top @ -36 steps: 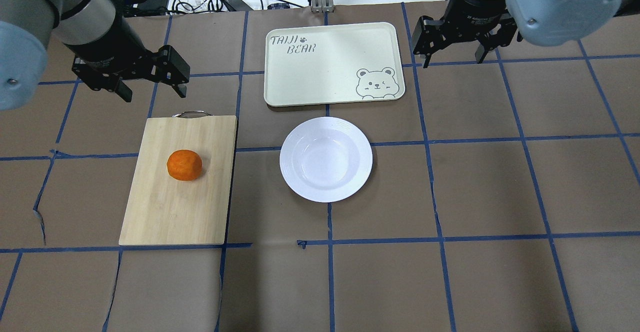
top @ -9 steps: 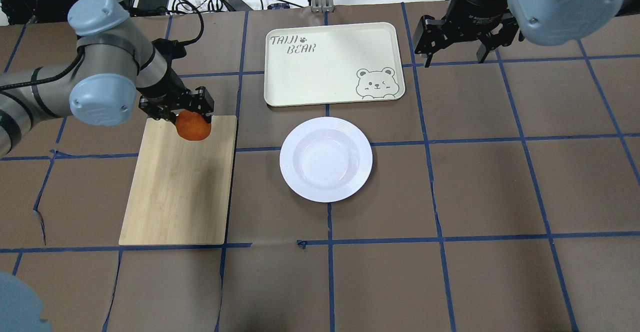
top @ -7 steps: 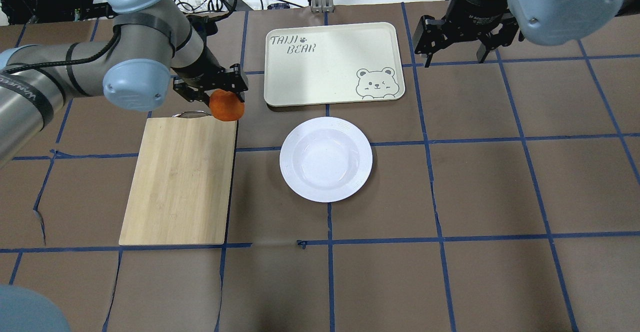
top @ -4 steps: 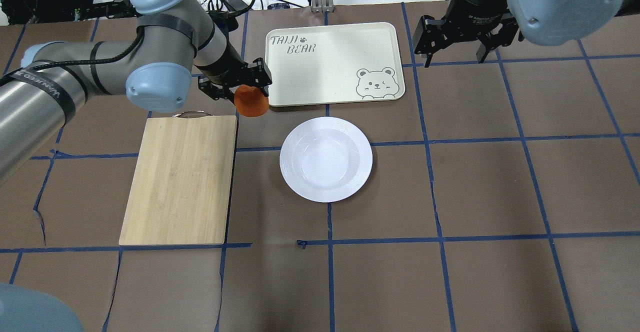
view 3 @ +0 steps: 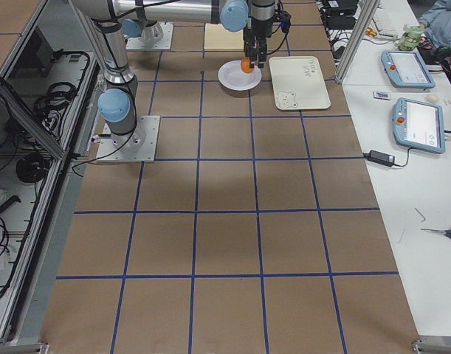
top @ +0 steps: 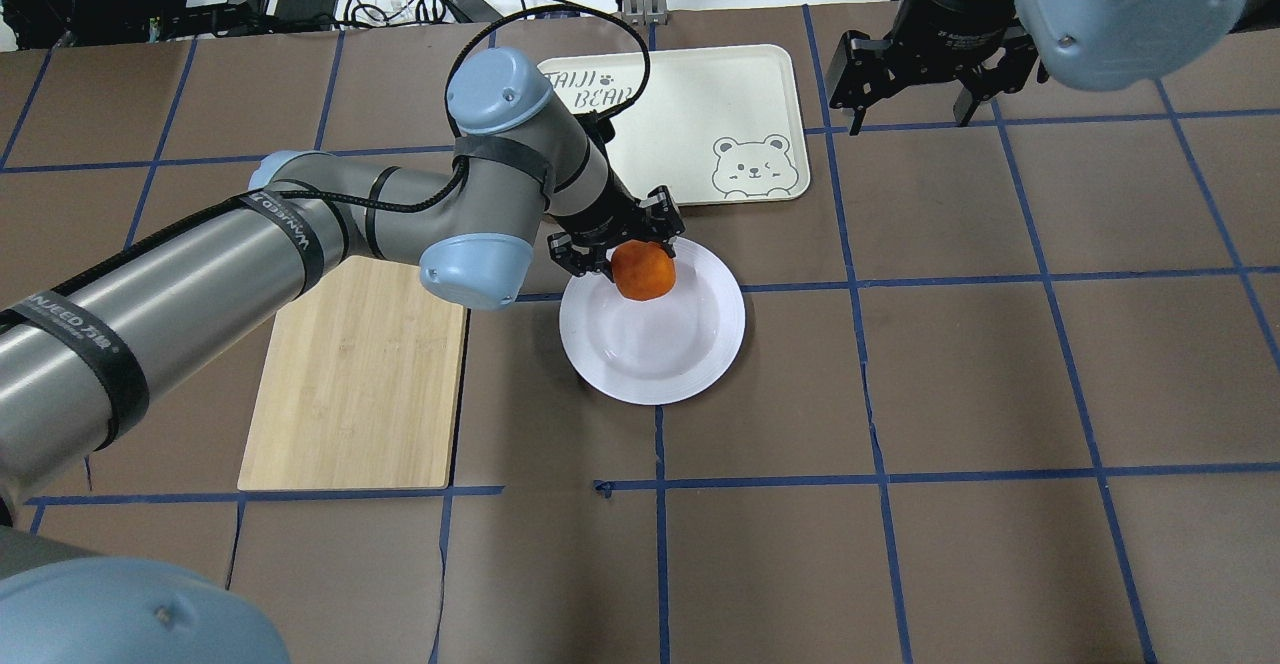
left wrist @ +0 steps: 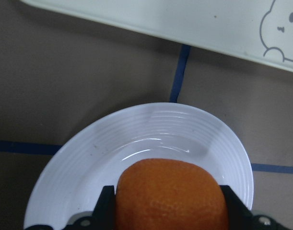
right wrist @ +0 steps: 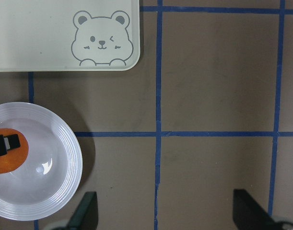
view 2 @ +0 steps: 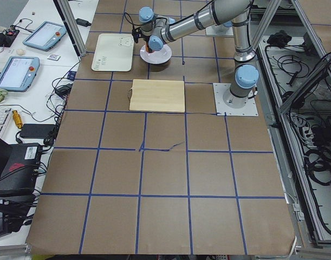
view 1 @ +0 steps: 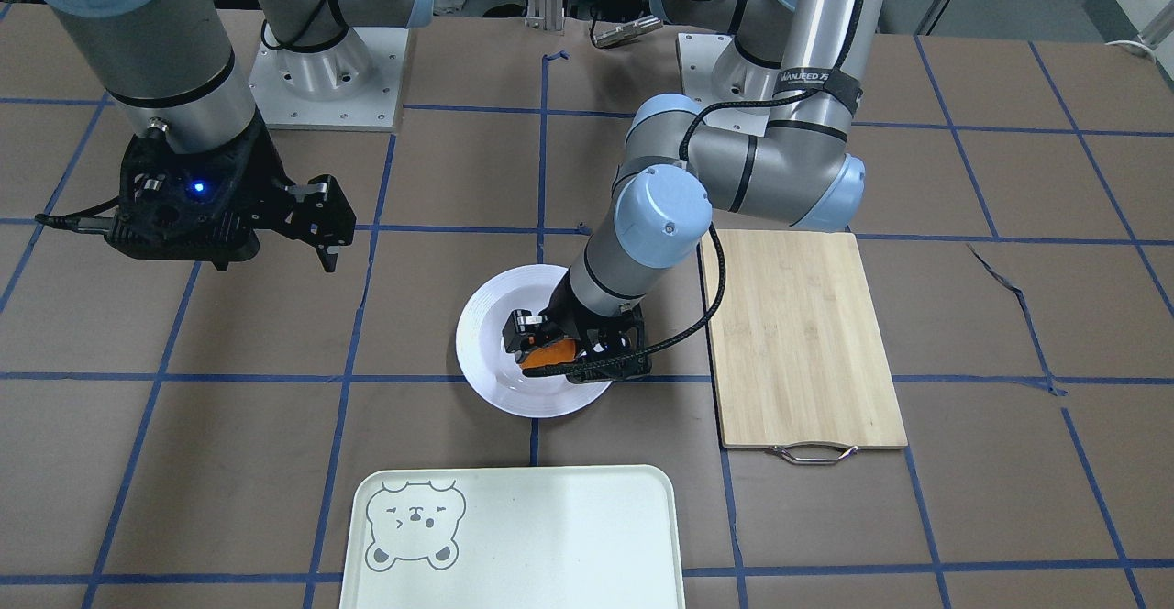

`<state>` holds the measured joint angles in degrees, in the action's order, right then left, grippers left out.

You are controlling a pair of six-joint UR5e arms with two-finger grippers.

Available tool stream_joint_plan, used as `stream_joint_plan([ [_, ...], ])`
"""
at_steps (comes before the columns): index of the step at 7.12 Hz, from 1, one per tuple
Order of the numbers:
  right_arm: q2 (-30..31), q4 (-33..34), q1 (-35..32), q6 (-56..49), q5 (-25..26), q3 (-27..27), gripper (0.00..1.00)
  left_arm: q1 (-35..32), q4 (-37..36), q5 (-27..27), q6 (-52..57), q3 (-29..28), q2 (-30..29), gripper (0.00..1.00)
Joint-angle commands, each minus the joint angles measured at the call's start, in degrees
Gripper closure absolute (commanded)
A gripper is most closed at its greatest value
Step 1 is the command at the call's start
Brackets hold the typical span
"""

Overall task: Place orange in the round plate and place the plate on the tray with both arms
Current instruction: 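Lift the orange with the left gripper and carry it over the white plate, then open the left gripper to release the orange onto the plate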

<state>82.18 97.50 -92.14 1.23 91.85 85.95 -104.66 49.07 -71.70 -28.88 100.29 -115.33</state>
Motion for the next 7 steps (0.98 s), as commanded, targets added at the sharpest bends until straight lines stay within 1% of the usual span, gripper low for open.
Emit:
stream_joint_plan([
  [1,0.0,-0.1,0.3,0.0,0.0,0.1,0.0,-0.1,0.7,0.6,0.3,-0.4,0.2,0.0],
  [2,0.1,-0.1,0.3,0.0,0.0,0.1,0.0,0.5,1.4,-0.7,1.9,-0.7,1.7,0.0],
  [3,0.0,-0.1,0.4,0.0,0.0,0.1,0.0,2.5,4.6,-6.4,2.7,-2.2,2.7,0.0],
  [5,-0.1,0.0,0.6,0.0,-0.1,0.1,0.0,9.3,16.0,-8.4,10.1,-8.3,6.6,0.0],
  [6,-0.4,-0.1,1.0,0.0,-1.8,0.2,0.0,13.9,25.6,-9.6,13.6,-11.7,9.0,0.0],
  [7,-0.6,0.2,1.3,0.5,-6.7,1.1,0.0,17.3,31.1,-12.9,22.8,-13.5,11.5,0.0],
])
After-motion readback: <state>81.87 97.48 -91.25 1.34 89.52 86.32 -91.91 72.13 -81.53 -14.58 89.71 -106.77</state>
